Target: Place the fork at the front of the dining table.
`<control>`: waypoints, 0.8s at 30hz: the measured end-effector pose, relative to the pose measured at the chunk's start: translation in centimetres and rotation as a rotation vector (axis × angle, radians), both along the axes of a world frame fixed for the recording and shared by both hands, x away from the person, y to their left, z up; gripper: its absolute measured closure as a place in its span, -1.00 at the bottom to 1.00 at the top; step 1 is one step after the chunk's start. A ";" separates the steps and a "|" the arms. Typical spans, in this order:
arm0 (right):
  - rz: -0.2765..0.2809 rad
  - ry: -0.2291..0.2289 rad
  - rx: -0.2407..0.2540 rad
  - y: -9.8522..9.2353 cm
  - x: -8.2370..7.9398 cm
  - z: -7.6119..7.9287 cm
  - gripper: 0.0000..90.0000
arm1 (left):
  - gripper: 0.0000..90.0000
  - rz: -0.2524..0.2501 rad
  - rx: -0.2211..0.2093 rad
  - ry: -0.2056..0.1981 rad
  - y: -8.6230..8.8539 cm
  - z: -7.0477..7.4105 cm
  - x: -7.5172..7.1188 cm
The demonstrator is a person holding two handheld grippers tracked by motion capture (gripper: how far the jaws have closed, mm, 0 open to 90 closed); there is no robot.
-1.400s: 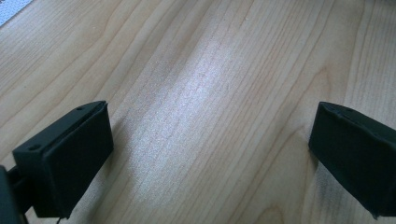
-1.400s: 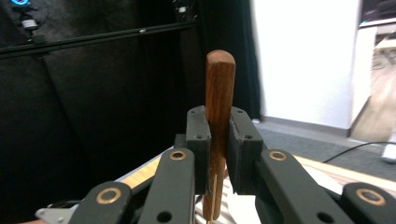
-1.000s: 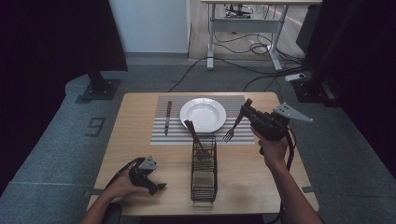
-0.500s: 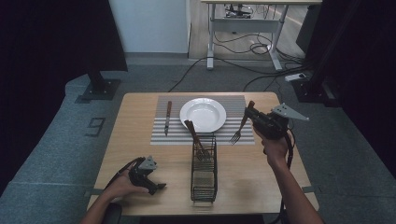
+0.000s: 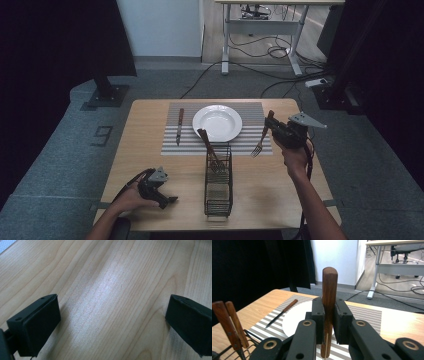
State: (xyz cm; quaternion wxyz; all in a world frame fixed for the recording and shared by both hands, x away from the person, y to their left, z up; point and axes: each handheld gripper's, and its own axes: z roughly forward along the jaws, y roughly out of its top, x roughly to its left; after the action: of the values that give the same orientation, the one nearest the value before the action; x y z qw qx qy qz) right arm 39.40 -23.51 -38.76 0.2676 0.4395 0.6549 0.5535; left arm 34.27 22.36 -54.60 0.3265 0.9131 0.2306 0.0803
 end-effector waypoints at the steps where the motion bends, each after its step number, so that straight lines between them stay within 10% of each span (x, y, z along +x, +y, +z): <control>1: -0.007 0.003 -0.006 -0.1 0.1 -0.1 0.78 | -1.00 0.000 0.001 0.001 0.0 0.0 0.0; 24: -0.063 0.058 -0.084 -0.1 2.7 -2.2 0.78 | -1.00 0.000 -0.004 -0.001 0.0 0.0 0.0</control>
State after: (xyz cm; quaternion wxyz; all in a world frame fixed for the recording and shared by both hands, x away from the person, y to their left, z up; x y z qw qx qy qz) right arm 42.14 -23.58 -40.96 0.2840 0.4641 0.6707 0.5041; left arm 34.30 22.35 -54.63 0.3285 0.9124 0.2308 0.0802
